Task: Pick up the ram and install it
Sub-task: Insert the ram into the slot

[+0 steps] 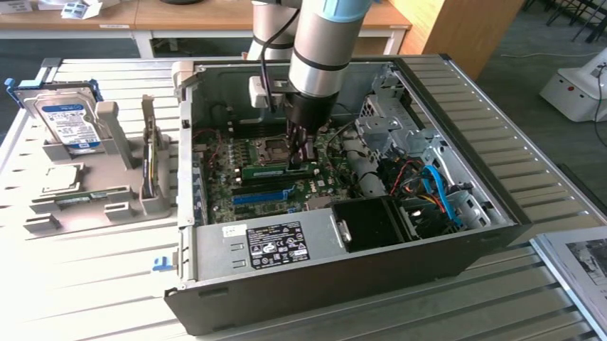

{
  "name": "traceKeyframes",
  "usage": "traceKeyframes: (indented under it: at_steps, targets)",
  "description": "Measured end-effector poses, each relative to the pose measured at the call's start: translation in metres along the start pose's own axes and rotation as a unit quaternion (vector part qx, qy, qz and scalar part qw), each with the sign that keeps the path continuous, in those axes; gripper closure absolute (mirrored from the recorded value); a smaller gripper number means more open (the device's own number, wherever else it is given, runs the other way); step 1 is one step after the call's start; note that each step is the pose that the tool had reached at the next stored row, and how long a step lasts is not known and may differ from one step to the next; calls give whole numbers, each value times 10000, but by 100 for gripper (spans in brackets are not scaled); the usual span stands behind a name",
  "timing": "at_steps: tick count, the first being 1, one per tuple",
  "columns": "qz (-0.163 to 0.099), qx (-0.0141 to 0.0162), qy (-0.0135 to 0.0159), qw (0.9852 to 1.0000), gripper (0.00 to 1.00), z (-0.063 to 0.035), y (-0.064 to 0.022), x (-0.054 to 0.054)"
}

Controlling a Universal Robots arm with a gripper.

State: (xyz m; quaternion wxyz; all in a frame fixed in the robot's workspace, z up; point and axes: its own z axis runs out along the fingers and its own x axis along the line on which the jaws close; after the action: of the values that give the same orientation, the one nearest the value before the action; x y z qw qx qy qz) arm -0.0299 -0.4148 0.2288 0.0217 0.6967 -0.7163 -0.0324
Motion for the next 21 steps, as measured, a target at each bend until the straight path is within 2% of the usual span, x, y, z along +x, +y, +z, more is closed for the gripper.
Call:
traceKeyframes:
  at_steps: [21]
  targets:
    - [-109,-1,4,9999,89,7,-3,1]
